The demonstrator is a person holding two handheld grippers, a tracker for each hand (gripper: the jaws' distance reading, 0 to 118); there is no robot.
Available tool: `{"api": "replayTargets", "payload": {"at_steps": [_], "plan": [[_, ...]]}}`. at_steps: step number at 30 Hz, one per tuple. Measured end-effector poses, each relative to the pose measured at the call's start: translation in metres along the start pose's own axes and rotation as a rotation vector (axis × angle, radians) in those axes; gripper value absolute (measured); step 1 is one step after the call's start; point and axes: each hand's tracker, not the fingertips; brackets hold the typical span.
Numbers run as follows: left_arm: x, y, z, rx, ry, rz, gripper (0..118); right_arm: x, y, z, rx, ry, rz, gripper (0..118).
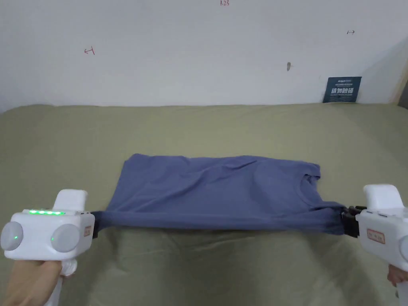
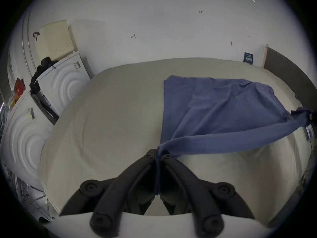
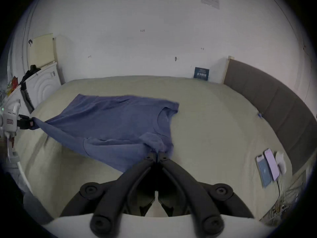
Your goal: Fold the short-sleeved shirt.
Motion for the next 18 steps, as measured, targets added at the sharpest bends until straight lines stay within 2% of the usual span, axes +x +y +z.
{"api": "replayTargets", "payload": {"at_steps": [3, 10, 18], "plan": [[-0.008, -0.041, 0.031, -0.013, -0.017, -0.006, 4, -0.002, -0.042, 0.038, -0.027, 0.014, 0.021, 0], [-0.012, -0.128, 0.093, -0.021, -0.046, -0.031, 4, 0.003, -0.115, 0.098, -0.072, 0.035, 0.017, 0], [-0.012, -0.16, 0.094, -0.065, -0.062, -0.007, 4, 0.004, -0.146, 0.092, -0.127, 0.04, -0.004, 0]]}}
